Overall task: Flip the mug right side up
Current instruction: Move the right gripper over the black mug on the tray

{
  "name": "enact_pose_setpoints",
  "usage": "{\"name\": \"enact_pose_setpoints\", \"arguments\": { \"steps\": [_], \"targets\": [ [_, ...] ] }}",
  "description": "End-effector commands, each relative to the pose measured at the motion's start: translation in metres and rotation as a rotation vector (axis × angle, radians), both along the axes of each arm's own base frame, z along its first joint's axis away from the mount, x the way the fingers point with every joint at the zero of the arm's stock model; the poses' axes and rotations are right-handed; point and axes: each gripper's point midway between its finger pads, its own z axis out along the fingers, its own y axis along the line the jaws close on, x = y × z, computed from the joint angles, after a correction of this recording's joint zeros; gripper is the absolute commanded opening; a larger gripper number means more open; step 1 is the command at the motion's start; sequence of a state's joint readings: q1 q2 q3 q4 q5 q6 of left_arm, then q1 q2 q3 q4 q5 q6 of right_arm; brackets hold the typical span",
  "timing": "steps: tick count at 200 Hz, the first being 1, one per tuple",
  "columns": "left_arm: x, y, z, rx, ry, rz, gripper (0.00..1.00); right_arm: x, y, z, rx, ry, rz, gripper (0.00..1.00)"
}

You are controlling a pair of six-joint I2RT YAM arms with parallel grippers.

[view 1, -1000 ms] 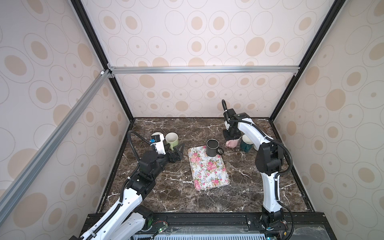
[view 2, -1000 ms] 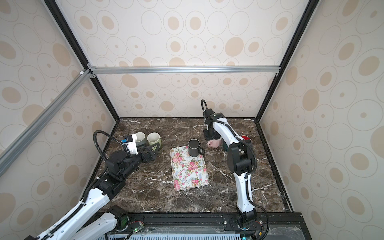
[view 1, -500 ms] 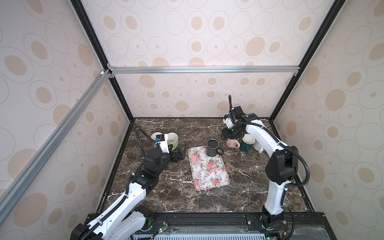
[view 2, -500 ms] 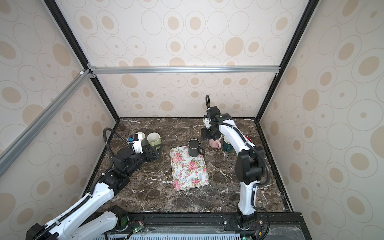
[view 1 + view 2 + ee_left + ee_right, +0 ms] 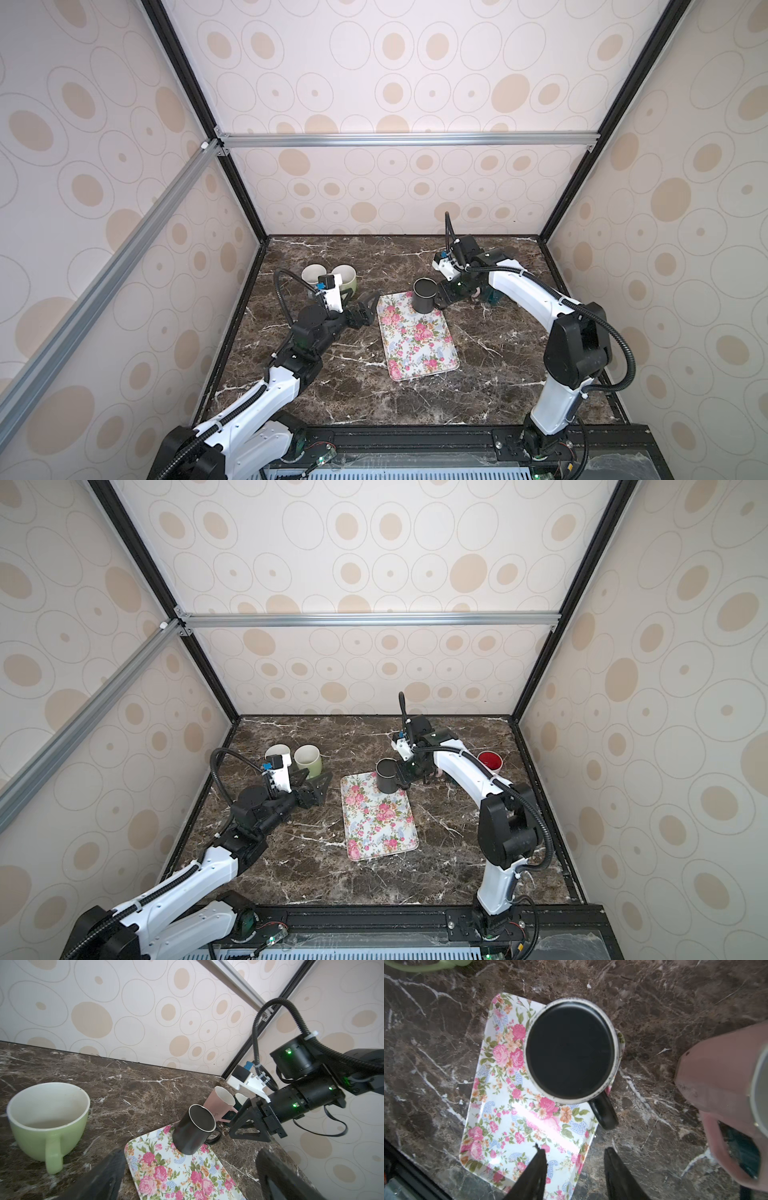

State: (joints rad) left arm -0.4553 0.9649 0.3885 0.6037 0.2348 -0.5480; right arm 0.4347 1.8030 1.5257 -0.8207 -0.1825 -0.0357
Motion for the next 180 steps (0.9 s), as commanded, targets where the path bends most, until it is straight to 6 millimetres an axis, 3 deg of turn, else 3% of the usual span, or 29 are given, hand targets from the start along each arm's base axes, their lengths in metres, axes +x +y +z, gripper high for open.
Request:
{"name": "enact_pose_setpoints", "arguments": {
  "steps": [1,37,74,123,180],
  "targets": [
    [-0.013,-0.001,0.036,-0.051,-0.181,-0.043,0.98,0.002,-0.001,-0.013,-0.126,-0.047,0.048,0.48],
    [-0.019,0.0,0.028,-0.054,-0.198,-0.048,0.98,0.011,-0.004,-0.023,-0.245,-0.062,0.069,0.45],
    [-0.017,0.002,0.025,-0.052,-0.183,-0.037,0.98,0.018,0.003,-0.025,-0.234,-0.071,0.087,0.43],
    [-0.018,0.0,0.022,-0.063,-0.169,-0.048,0.98,0.024,0.002,-0.015,-0.249,-0.113,0.072,0.42],
    [-0.019,-0.002,0.027,-0.1,-0.174,-0.065,0.98,0.029,0.006,-0.025,-0.284,-0.133,0.125,0.5]
  ]
}}
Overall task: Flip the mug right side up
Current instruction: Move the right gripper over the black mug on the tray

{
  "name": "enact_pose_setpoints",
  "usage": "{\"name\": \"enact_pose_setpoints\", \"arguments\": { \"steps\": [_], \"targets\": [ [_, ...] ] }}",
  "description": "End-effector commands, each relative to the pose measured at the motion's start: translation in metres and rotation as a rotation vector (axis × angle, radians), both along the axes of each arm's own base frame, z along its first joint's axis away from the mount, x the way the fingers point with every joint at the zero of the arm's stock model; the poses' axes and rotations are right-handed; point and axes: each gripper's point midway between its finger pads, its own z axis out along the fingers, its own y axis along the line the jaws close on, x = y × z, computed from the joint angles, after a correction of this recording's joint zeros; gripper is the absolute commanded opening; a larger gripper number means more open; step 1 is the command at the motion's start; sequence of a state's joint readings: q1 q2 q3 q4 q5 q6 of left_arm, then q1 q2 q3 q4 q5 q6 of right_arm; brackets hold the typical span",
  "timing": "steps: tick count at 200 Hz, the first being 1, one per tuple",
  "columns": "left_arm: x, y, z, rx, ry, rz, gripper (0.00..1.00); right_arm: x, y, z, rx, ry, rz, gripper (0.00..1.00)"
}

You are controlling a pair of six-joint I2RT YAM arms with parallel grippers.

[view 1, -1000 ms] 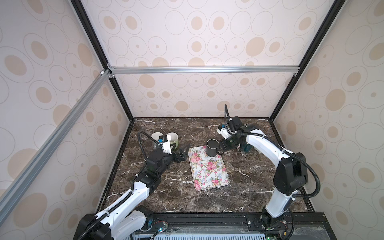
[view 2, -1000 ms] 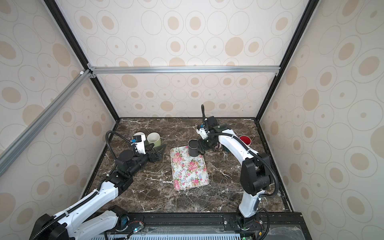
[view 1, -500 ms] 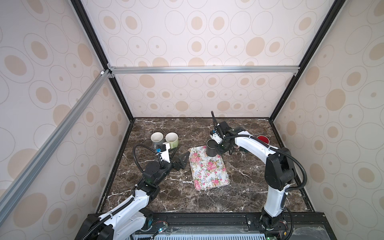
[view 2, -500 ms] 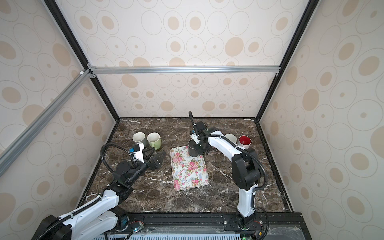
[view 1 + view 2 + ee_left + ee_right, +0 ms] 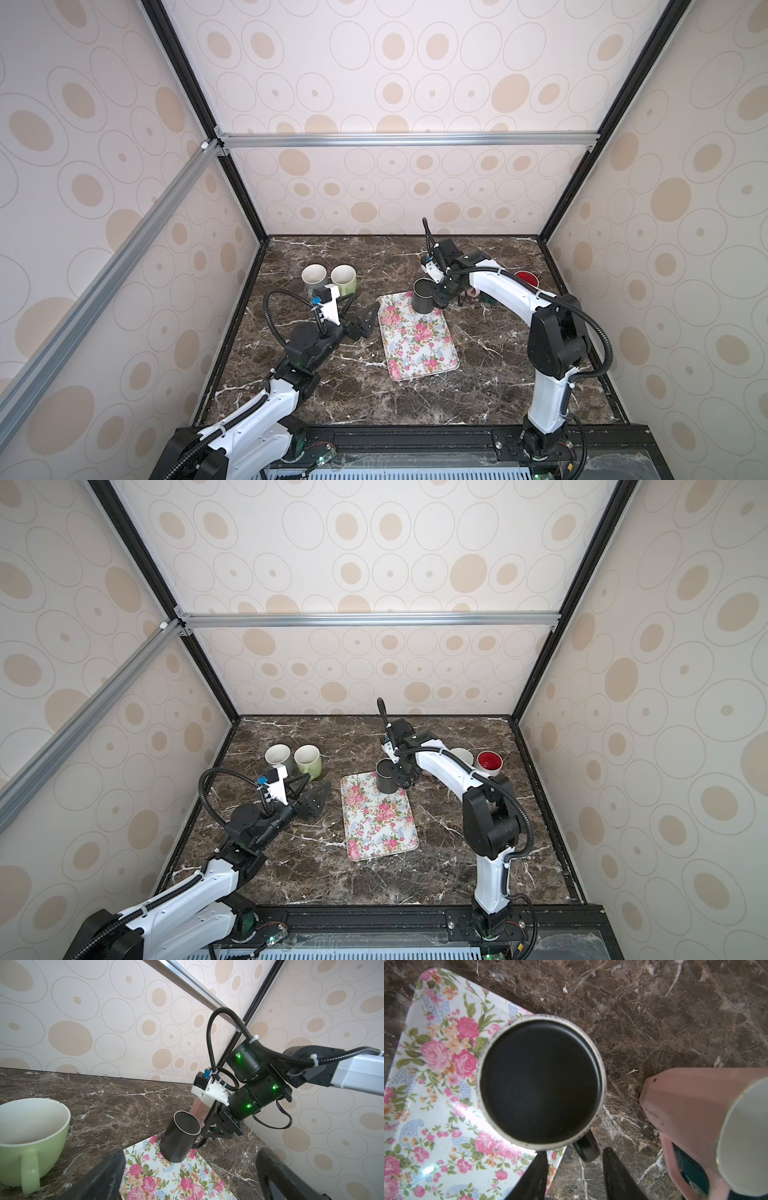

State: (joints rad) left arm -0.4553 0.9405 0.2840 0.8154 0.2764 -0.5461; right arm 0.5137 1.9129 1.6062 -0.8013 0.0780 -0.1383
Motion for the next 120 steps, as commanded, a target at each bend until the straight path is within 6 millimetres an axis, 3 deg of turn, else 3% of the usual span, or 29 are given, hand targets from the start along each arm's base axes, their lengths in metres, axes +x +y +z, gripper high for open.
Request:
{"name": "enact_pose_setpoints", "arguments": {
  "steps": [1,56,90,120],
  "targets": [
    [-0.004,-0.002,0.018,-0.044,-0.057,-0.027,0.98,0.002,0.004,-0.006,-0.034,-0.004,0.044,0.5],
    [-0.008,-0.005,0.027,-0.067,-0.086,-0.055,0.98,-0.002,0.02,-0.004,0.056,0.018,0.06,0.53],
    [-0.009,-0.009,0.033,-0.083,-0.097,-0.081,0.98,-0.009,0.039,0.0,0.186,0.067,0.033,0.53],
    [-0.007,-0.009,0.031,-0.078,-0.092,-0.075,0.98,-0.008,0.044,0.004,0.238,0.086,-0.039,0.53]
  ]
}}
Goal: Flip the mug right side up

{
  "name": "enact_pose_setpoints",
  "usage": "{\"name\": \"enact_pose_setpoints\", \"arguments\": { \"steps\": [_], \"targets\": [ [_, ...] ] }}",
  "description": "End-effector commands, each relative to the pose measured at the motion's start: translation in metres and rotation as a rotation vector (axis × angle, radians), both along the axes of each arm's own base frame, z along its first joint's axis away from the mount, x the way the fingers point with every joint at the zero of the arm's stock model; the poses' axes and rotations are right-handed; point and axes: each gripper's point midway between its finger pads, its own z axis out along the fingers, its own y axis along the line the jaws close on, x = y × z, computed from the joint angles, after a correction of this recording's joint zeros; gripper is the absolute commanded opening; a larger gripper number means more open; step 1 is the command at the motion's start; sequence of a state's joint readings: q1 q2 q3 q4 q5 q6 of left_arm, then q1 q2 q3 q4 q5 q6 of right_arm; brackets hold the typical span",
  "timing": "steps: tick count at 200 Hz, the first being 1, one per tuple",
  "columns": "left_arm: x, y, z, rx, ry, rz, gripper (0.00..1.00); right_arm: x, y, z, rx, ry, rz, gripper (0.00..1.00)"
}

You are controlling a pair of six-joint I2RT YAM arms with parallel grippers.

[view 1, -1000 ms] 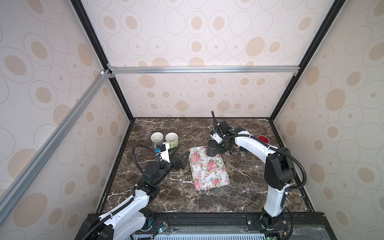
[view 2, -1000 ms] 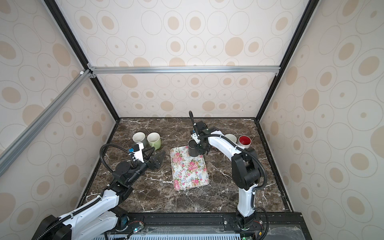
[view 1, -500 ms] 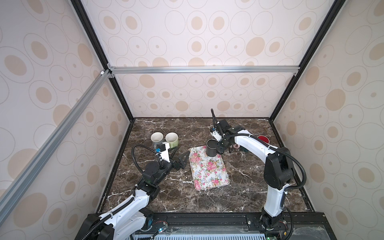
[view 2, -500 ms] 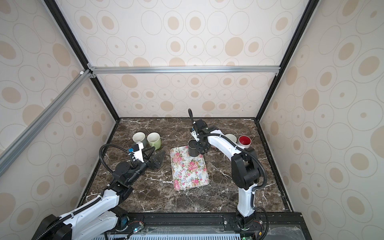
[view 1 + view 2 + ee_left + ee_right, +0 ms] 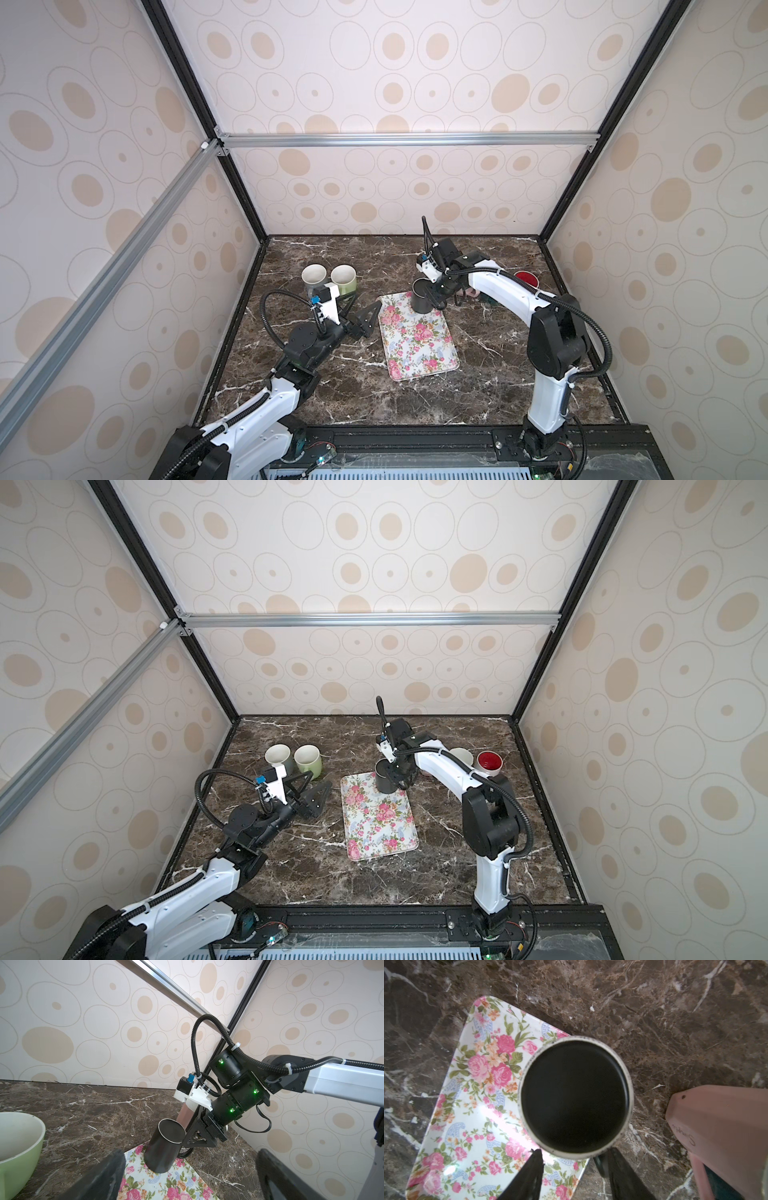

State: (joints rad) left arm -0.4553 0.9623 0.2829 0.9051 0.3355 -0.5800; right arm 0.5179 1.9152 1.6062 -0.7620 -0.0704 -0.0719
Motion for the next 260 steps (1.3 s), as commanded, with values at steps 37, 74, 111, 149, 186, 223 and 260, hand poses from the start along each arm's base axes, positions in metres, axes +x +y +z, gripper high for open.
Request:
{"name": "enact_pose_setpoints", "arguments": {
  "steps": [37,74,111,149,186,223,260],
  "targets": [
    [0.0,0.0,0.016,-0.028,-0.044,-0.005,0.98,-0.003,0.014,0.002,0.107,0.098,-0.182,0.53],
    [0.0,0.0,0.012,-0.018,-0.031,-0.007,0.98,-0.009,0.014,-0.003,0.127,0.157,-0.263,0.53],
    [-0.002,0.001,0.011,-0.016,-0.031,-0.001,0.98,-0.014,0.014,0.002,0.128,0.153,-0.265,0.53],
    [-0.001,0.001,0.01,-0.013,-0.024,0.001,0.98,-0.026,0.015,0.006,0.124,0.173,-0.248,0.53],
    [-0.001,0.001,0.008,-0.012,-0.018,-0.001,0.98,-0.031,0.016,0.013,0.102,0.096,-0.177,0.55],
    [-0.001,0.001,0.008,-0.016,-0.017,-0.002,0.98,-0.024,0.006,0.024,0.061,-0.038,-0.106,0.61],
    [0.0,-0.001,0.006,-0.016,-0.01,-0.009,0.98,-0.019,0.0,0.004,-0.003,-0.033,-0.099,0.6]
  ]
}}
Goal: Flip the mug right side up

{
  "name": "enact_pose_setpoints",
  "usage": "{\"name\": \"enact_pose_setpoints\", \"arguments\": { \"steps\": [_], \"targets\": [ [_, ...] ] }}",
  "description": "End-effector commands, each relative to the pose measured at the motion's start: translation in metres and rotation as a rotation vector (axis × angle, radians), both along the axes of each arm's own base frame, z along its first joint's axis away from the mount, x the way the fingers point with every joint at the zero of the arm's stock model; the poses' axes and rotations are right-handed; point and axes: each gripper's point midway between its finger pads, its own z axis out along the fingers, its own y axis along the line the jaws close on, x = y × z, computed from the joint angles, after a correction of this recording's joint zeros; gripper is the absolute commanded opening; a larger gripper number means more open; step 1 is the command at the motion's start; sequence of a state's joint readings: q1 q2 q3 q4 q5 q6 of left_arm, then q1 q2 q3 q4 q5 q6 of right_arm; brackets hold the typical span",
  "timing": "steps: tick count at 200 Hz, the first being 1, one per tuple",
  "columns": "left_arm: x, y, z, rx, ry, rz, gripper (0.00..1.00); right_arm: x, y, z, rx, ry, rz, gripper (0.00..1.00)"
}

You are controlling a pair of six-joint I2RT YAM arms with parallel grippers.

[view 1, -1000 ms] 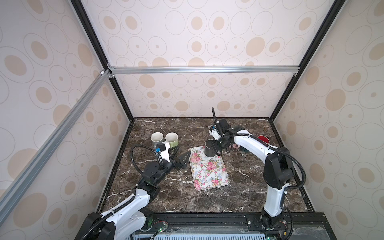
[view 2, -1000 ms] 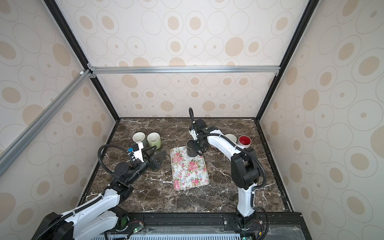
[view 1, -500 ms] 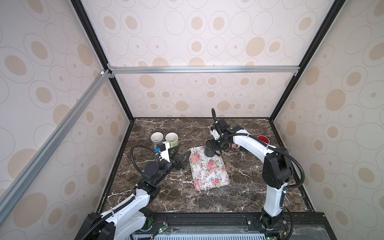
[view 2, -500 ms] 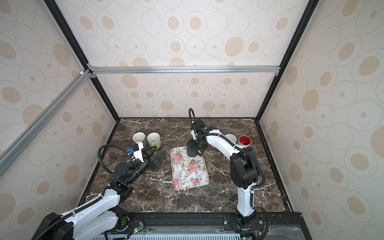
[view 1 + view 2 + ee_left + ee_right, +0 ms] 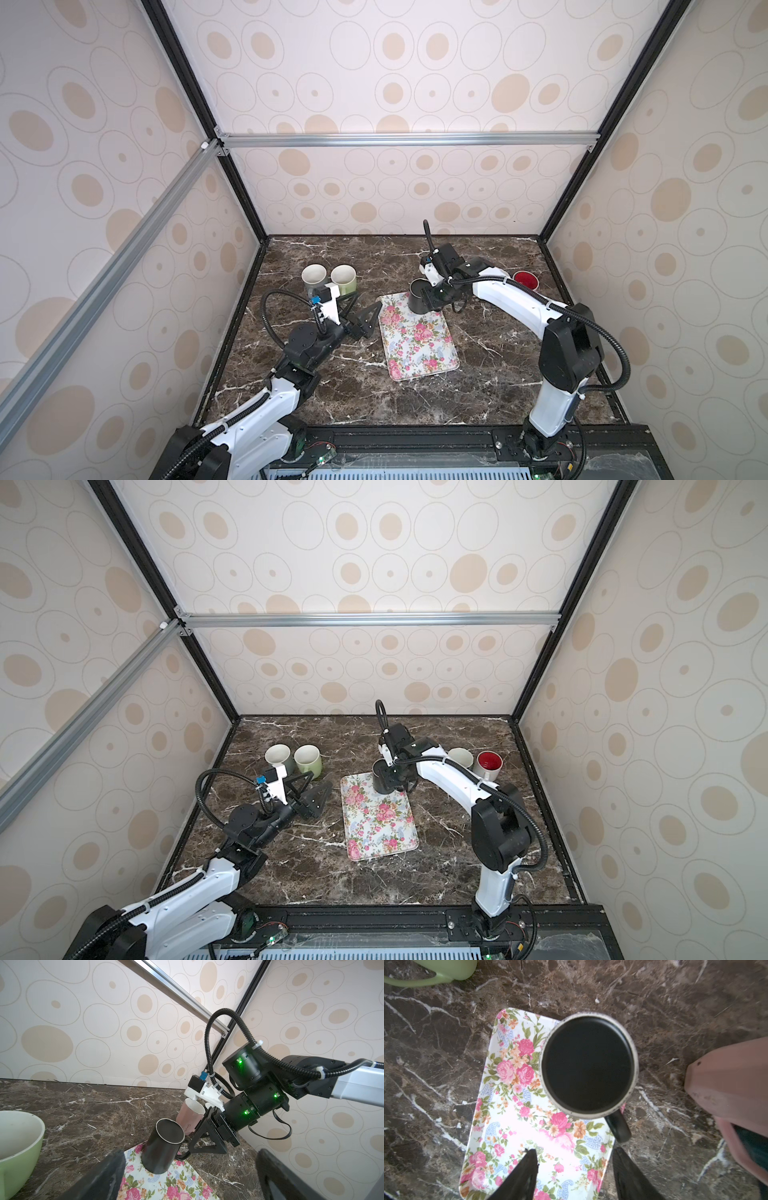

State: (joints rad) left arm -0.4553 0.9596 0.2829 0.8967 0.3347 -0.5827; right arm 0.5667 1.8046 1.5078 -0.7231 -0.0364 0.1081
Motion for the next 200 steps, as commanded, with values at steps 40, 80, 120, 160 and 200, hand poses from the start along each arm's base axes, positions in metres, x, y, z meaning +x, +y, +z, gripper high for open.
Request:
{"name": "enact_pose_setpoints", "arguments": {
  "steps": [40,80,120,160,200],
  "targets": [
    [-0.001,-0.001,0.008,-0.015,-0.02,-0.009,0.98,0.007,0.002,-0.024,-0.048,-0.038,0.076,0.6],
    [-0.001,0.0,0.009,-0.012,-0.02,-0.005,0.98,0.002,0.007,-0.032,-0.037,-0.027,0.136,0.6],
    [-0.001,0.0,0.008,-0.008,-0.021,-0.007,0.98,0.004,-0.003,-0.045,-0.111,-0.042,0.147,0.59],
    [0.001,-0.002,0.006,-0.006,-0.015,-0.009,0.98,0.007,-0.013,-0.049,-0.187,-0.091,0.181,0.59],
    [0.002,-0.003,0.003,-0.006,-0.007,-0.017,0.98,0.006,-0.011,-0.058,-0.204,-0.073,0.222,0.55]
  ]
}}
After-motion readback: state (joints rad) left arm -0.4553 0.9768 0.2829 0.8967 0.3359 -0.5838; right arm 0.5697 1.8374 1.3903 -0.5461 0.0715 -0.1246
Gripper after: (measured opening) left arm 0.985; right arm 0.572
